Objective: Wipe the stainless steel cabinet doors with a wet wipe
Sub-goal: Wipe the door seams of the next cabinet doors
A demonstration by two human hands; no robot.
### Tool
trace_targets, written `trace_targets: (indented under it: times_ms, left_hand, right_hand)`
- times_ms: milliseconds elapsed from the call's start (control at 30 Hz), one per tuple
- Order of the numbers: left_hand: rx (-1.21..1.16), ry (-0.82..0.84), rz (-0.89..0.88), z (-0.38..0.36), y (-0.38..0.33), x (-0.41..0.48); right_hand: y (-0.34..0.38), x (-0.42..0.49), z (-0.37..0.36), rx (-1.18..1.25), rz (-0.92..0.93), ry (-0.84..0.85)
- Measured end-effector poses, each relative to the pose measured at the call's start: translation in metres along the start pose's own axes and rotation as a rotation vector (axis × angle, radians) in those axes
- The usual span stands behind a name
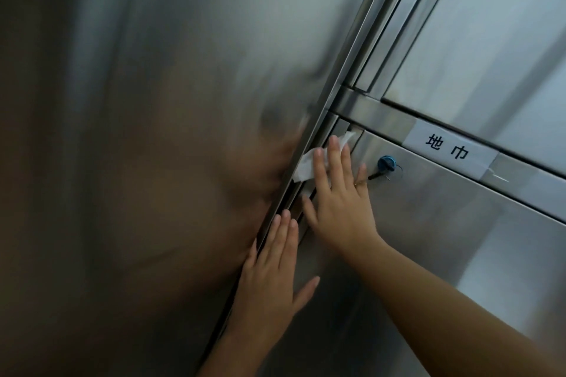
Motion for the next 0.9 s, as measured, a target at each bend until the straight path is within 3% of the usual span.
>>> trace_targets:
  times_ms: [300,667,900]
  left_hand:
    - [-0.05,0.109,0.013,-0.009,0.007,-0.008]
    - [-0.008,0.06,-0.024,-0.011,0.007,-0.011]
    - [0.005,0.035,-0.022,-0.008,0.005,-0.011]
  right_hand:
    - [-0.014,0.023,-0.004,-0.107,-0.057,-0.049]
    - [-0.003,0.016,-0.014,-0.266,0.006,-0.051]
    - [-0.013,0.028,-0.006,-0.212,-0.007,-0.039]
Point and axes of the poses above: each hand's wrist, its own x-axis towards the middle knuckle, its own z-axis out of the back of the hand, y = z × x, the point moved 5 cm from there along x, towards the middle knuckle, and after that the axes turned 4 degrees about -x, right-handed, at the moved point
